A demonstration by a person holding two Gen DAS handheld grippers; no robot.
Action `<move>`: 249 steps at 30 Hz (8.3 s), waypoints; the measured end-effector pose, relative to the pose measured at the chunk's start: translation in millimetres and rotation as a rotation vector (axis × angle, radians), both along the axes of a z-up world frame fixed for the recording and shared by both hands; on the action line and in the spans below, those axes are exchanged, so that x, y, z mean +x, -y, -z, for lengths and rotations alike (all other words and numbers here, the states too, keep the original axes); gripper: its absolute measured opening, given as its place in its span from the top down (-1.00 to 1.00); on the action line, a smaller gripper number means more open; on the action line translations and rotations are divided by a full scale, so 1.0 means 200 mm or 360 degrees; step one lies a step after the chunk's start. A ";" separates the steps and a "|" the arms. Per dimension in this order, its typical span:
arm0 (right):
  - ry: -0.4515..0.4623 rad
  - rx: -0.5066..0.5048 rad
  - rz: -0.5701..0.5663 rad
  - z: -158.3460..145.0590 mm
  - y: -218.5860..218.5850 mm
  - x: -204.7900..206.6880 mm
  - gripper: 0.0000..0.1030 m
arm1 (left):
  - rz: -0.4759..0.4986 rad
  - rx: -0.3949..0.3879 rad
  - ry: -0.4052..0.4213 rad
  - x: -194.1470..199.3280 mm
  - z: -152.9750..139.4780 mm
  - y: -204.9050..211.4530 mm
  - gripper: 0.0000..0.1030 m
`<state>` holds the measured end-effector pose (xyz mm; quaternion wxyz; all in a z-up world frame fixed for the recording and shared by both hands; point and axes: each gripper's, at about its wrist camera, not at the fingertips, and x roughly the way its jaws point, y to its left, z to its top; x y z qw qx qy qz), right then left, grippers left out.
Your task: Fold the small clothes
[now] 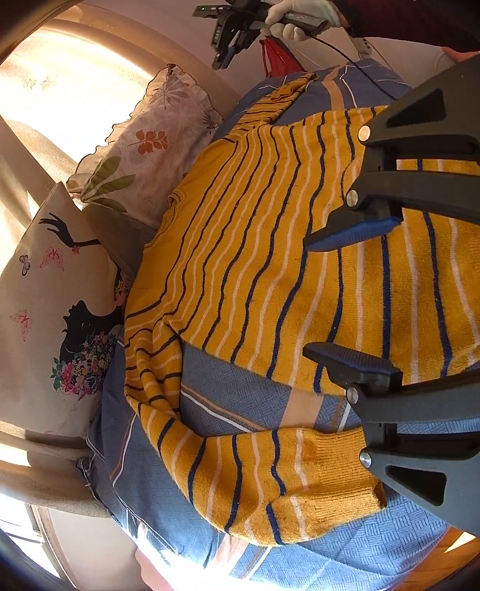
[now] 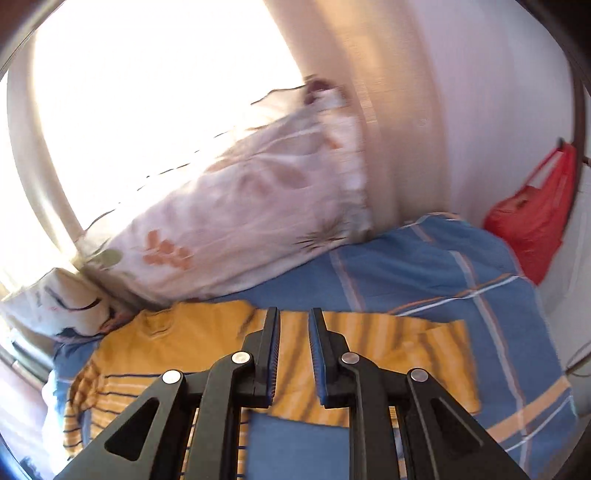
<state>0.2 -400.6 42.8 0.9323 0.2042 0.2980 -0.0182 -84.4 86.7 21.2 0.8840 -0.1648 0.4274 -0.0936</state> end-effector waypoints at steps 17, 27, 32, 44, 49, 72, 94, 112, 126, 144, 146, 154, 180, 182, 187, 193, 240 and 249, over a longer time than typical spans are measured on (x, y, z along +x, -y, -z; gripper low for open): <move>-0.0334 -0.0317 0.0154 0.34 0.13 -0.10 -0.33 | -0.0029 -0.0081 0.0003 0.01 0.05 -0.16 -0.19; -0.0620 -0.0674 0.0354 0.71 0.29 -0.05 -0.43 | -0.0002 -0.0096 -0.0044 0.00 0.11 -0.12 -0.19; -0.0525 -0.0477 0.0442 0.72 0.42 -0.11 0.53 | -0.0059 -0.0118 -0.0075 0.02 0.13 -0.19 -0.19; -0.0001 0.0359 -0.0117 0.22 -0.01 0.08 0.76 | -0.0020 -0.0125 -0.0087 0.02 0.14 -0.15 -0.19; -0.0006 0.0451 -0.0535 0.18 -0.60 0.44 0.76 | -0.0085 -0.0094 -0.0044 -0.03 0.08 -0.20 -0.19; -0.0262 0.0258 -0.1189 0.49 -1.67 0.82 -0.38 | -0.0265 -0.0028 0.0008 -0.12 0.01 -0.34 -0.19; -0.0414 -0.0351 -0.1799 0.75 -2.56 0.01 -0.29 | -0.0761 -0.0100 0.0013 -0.30 0.04 -0.85 -0.21; 0.0053 0.0019 -0.0859 -0.02 -1.11 0.35 0.93 | -0.0460 -0.0051 0.0088 -0.14 -0.04 -0.56 -0.23; -0.0466 0.0044 -0.1338 0.60 -1.55 0.38 -0.09 | -0.0407 -0.0001 0.0059 -0.06 -0.02 -0.38 -0.23; -0.0015 -0.0025 -0.0743 0.02 -0.84 0.44 0.89 | -0.0272 0.0016 0.0059 0.07 -0.04 -0.24 -0.27; -0.0131 -0.0013 -0.0530 0.12 -0.61 0.50 0.89 | -0.0240 0.0032 0.0058 0.10 -0.04 -0.21 -0.28; -0.0314 0.0130 -0.0112 0.44 -0.10 0.46 0.42 | -0.0091 0.0150 0.0044 0.34 -0.03 -0.06 -0.32; -0.0318 0.0010 -0.0474 0.51 -0.61 0.61 -0.04 | -0.0020 0.0229 -0.0240 0.90 0.23 0.09 -0.33; -0.0262 0.0020 -0.0512 0.48 -0.62 0.50 -0.04 | -0.0002 0.0194 -0.0250 0.80 0.23 0.05 -0.33; -0.0233 0.0012 -0.0530 0.48 -0.60 0.19 -0.07 | 0.0046 0.0150 -0.0237 0.53 0.22 0.00 -0.33; -0.0311 0.0167 -0.0401 0.66 -0.42 -0.15 -0.09 | 0.0100 0.0042 -0.0225 0.20 0.23 -0.08 -0.34; 0.0139 0.0986 -0.0812 0.80 -0.51 -1.01 0.76 | 0.0106 -0.0515 0.0184 -0.71 0.03 -0.10 0.86; 0.0218 0.0906 -0.0877 0.43 -0.52 -0.59 0.76 | -0.0014 -0.0494 0.0304 -0.26 -0.15 -0.13 1.00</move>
